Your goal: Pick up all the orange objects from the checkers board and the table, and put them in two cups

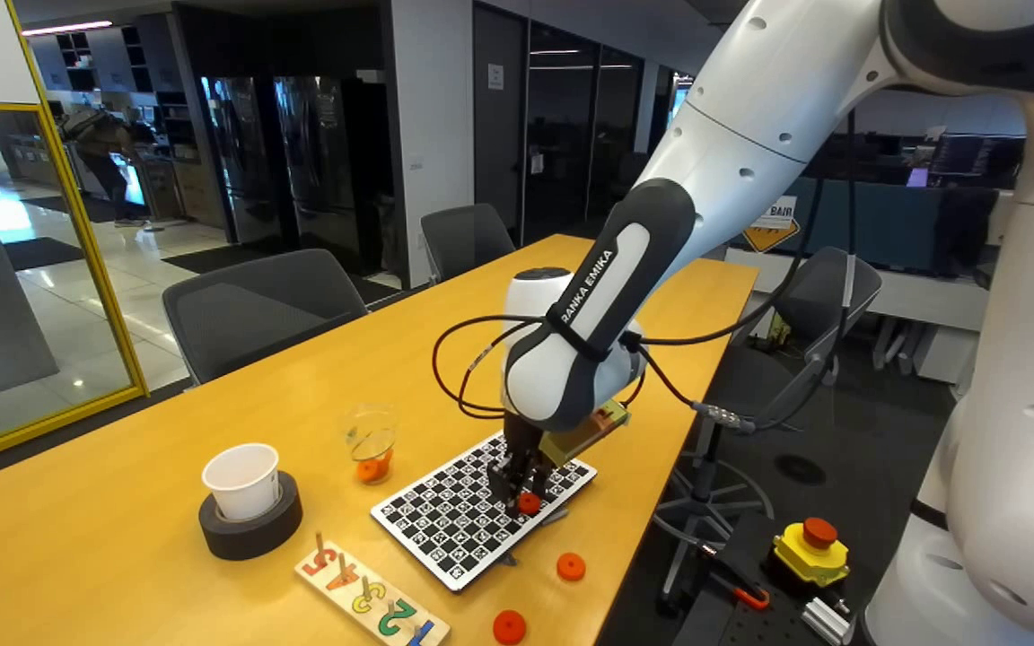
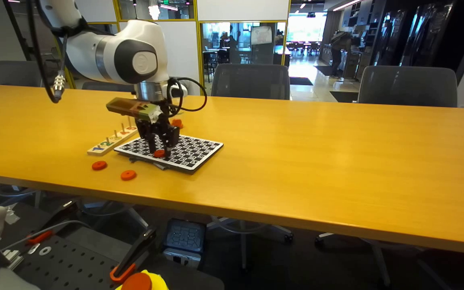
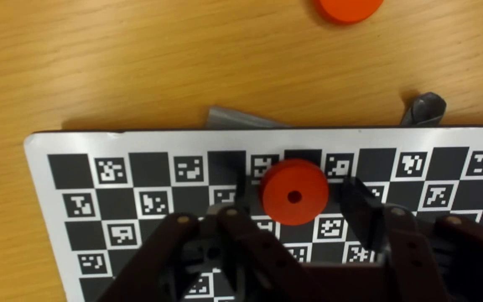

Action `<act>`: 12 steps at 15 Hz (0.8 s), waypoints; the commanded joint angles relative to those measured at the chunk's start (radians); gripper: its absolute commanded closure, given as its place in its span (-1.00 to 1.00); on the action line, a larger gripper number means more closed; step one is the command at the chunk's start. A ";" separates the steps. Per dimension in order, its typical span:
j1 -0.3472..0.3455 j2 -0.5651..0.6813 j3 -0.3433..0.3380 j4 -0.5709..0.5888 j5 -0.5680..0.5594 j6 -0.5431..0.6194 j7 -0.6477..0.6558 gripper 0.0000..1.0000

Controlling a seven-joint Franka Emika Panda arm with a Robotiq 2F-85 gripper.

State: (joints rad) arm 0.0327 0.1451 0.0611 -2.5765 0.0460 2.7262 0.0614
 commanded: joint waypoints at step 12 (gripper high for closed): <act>0.078 -0.006 0.014 0.213 -0.178 -0.177 0.049 0.58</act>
State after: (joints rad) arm 0.0740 0.1244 0.0616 -2.4895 -0.0826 2.6530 0.0978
